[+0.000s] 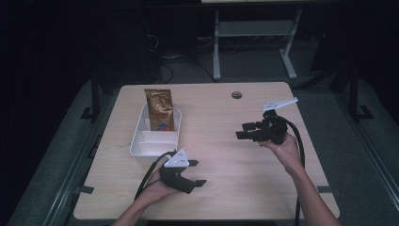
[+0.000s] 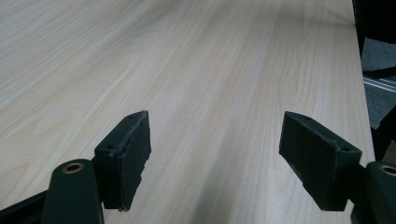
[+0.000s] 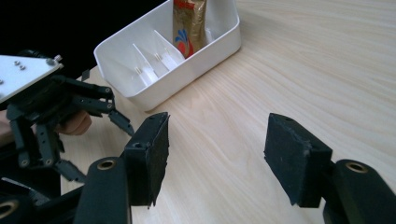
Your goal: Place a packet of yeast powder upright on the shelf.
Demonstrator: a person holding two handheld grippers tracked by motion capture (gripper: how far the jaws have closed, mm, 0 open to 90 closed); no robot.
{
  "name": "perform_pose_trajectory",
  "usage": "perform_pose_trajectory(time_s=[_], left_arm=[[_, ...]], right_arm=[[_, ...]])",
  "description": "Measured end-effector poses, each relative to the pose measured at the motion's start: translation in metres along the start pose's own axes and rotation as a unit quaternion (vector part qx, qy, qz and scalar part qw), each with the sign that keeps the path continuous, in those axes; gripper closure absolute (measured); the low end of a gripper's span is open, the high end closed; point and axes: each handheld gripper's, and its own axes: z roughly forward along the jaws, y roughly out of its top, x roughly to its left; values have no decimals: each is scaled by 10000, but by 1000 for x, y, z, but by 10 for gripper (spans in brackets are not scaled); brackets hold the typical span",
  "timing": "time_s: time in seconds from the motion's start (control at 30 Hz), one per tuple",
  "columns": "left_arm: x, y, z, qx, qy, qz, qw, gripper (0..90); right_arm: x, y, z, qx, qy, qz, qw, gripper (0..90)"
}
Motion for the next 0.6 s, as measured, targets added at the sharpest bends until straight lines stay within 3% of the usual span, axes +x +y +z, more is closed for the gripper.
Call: perform_pose_trajectory(time_s=[0.33,0.6], left_arm=[[2,-1,-2,-13,33,-12,10000,246],[2,-1,-1,-5,36,-19,10000,244]], right_arm=[[5,-26,-15,40,-47,3,10000,387],[12,-59,-23,-11,-122,14,9999,340]])
